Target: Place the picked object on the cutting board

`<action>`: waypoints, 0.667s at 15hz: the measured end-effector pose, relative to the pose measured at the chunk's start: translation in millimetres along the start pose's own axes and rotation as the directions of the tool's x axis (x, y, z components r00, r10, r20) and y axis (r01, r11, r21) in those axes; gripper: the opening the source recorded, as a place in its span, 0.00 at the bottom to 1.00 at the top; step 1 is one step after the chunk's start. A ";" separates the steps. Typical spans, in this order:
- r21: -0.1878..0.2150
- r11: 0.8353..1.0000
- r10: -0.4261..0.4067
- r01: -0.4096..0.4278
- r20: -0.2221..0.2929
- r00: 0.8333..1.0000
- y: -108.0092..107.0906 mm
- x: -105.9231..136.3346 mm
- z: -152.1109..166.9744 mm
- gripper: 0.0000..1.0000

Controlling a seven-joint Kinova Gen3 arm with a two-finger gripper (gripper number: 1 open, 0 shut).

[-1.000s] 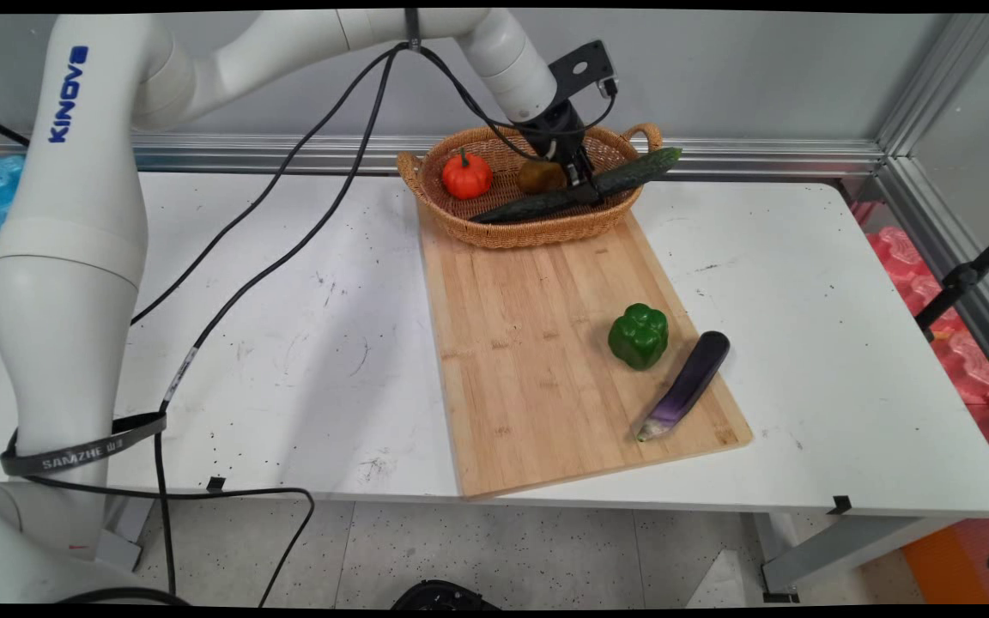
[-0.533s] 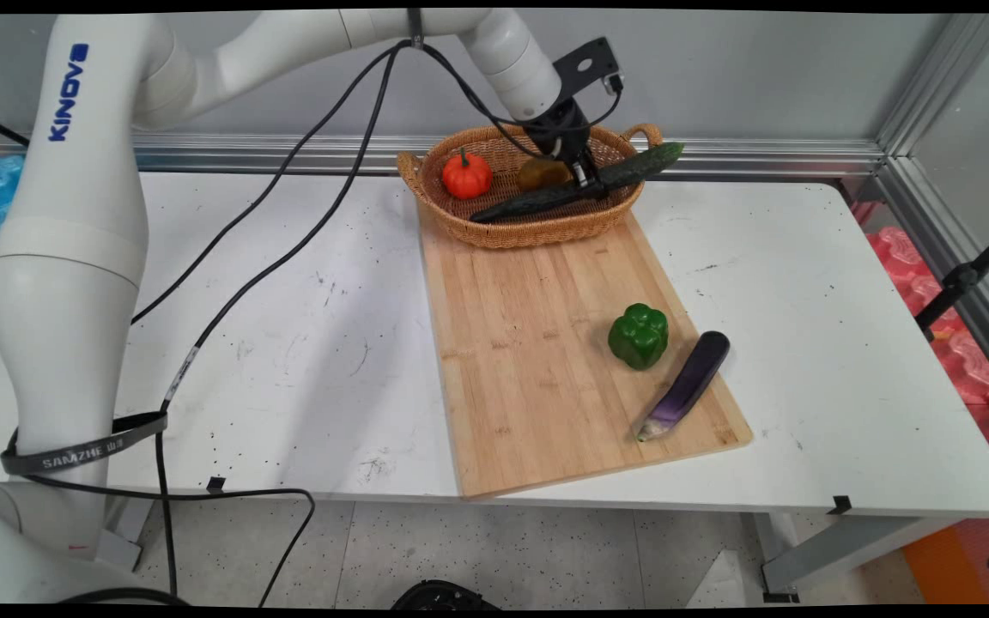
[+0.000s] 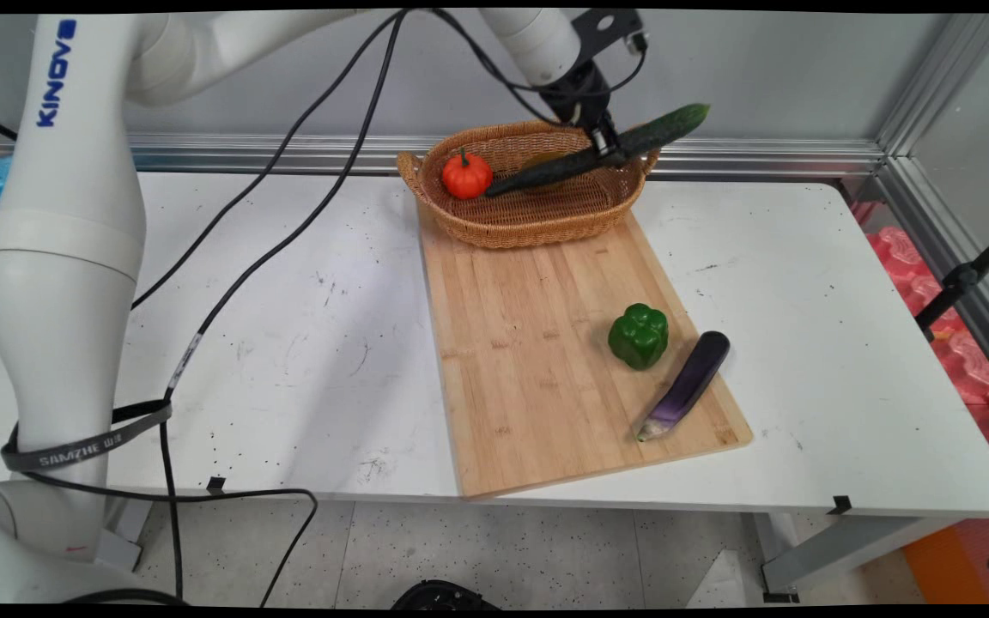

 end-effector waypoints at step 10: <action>-0.025 0.999 -0.030 0.029 -0.011 1.000 67.2 69.3 -39.6 0.00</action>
